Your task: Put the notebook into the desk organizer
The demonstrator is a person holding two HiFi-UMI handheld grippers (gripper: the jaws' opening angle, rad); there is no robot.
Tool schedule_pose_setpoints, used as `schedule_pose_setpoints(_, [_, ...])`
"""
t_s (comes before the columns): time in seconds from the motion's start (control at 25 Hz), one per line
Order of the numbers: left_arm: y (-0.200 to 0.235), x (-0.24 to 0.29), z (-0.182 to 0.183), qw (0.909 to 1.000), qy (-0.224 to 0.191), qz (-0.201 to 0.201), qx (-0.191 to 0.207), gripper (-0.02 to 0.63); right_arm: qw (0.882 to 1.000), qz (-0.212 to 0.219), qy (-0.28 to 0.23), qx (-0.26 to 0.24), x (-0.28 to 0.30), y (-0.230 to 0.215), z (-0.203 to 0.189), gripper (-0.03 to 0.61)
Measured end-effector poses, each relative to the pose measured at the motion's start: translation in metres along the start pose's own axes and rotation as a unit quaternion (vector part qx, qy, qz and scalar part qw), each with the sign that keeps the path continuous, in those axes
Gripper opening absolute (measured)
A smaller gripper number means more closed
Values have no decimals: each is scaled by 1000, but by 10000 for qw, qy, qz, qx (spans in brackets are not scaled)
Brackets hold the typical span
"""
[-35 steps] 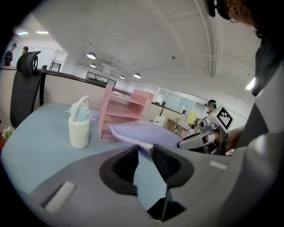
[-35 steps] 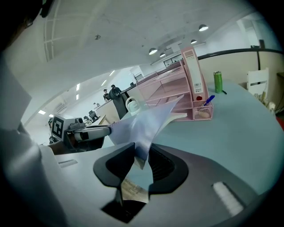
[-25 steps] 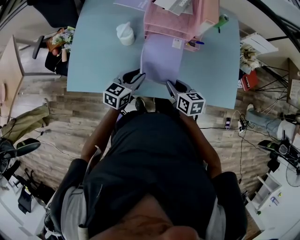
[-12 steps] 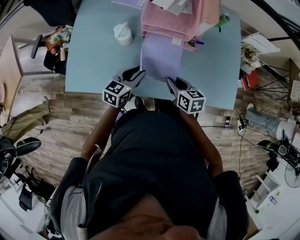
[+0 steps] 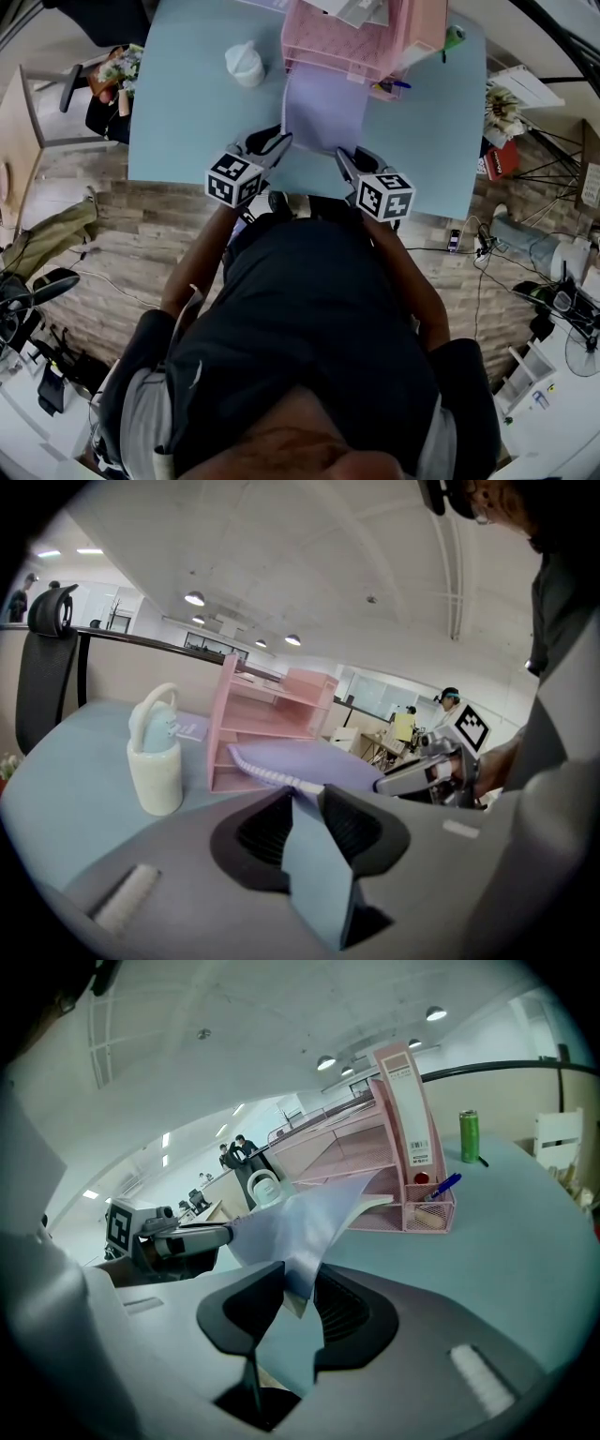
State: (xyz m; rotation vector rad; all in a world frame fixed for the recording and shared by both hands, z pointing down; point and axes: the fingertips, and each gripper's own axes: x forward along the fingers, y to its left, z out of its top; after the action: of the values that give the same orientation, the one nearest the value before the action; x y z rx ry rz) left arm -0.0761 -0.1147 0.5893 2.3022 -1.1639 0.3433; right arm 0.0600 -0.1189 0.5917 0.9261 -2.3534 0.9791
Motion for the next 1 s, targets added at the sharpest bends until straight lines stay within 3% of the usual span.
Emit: schedule_pose_setpoints(1.0, [52,52,-1,9989,262,116,-377,163,9975,-138,190,662,55,-47,14,94])
